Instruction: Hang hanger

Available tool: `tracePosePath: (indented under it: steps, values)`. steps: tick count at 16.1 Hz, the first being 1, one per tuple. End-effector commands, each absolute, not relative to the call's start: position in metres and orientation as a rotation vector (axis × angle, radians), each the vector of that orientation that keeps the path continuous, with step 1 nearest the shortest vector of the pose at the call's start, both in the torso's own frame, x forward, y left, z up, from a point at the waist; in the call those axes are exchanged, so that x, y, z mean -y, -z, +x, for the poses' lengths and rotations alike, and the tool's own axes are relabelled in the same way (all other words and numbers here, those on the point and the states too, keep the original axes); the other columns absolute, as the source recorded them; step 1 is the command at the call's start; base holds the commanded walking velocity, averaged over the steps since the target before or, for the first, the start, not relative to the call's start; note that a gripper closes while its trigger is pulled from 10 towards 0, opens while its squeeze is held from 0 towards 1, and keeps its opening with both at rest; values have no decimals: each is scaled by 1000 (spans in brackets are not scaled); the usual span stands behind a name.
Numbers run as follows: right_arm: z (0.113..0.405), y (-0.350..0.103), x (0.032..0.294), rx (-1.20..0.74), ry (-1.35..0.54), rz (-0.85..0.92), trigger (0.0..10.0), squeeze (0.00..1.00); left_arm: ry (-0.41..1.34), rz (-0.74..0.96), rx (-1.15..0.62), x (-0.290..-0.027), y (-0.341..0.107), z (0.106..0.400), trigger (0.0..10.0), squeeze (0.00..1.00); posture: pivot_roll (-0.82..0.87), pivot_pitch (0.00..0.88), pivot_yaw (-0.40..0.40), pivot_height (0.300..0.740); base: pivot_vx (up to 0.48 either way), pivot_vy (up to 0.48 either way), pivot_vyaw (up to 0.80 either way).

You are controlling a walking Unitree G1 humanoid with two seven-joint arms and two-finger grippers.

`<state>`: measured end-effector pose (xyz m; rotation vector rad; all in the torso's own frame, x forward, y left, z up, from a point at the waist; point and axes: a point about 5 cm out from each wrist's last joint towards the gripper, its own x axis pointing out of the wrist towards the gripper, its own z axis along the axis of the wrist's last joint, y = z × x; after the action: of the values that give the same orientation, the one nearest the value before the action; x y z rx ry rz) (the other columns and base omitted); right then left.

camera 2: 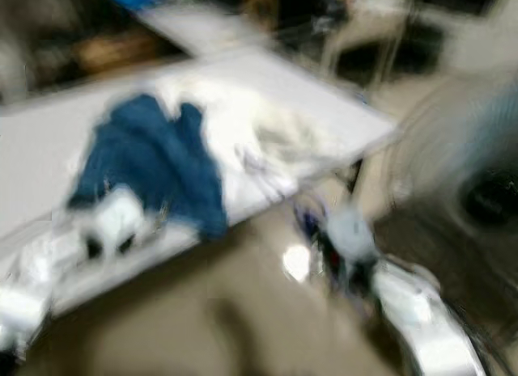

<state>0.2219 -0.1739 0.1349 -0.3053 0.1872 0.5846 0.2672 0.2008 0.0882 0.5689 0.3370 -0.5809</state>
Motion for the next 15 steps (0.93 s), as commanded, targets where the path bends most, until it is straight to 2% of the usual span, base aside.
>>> tracePosePath:
  steps: [1,3,4,6,9,10,11,12,14,15]
  values:
    - [221,-136,172,-189,-593,-302,10000,0,544,565,-313,-204,-94,274,510,0,-201,11,59,740,0,0,0]
    - [222,-137,171,-189,-601,-306,10000,0,540,570,-341,-204,-89,276,0,0,-203,10,56,740,0,0,0]
    - [223,-137,172,-189,-603,-308,10000,0,539,561,-345,-204,-87,276,471,0,-203,10,53,740,0,0,0]
    - [223,-138,172,-189,-602,-310,10000,0,535,508,-304,-200,-89,280,784,0,-208,11,53,740,0,0,0]
    - [223,-139,173,-190,-598,-312,10000,0,566,470,-230,-192,-95,283,2000,0,-211,10,56,740,0,0,0]
    - [223,-139,174,-190,-596,-312,10000,0,567,456,-208,-189,-97,285,3412,0,-212,10,58,740,0,0,0]
    - [224,-138,174,-190,-595,-311,10000,0,565,470,-215,-188,-96,288,7843,0,-213,9,61,740,0,0,0]
    - [224,-138,174,-189,-595,-310,10000,0,565,486,-222,-188,-94,290,10000,0,-213,10,62,740,0,0,0]
    - [224,-138,174,-189,-592,-309,10000,0,551,449,-240,-185,-90,296,10000,0,-215,10,63,740,0,0,0]
    - [224,-138,174,-189,-590,-309,10000,0,556,387,-248,-182,-89,299,10000,1000,-218,11,66,740,0,0,0]
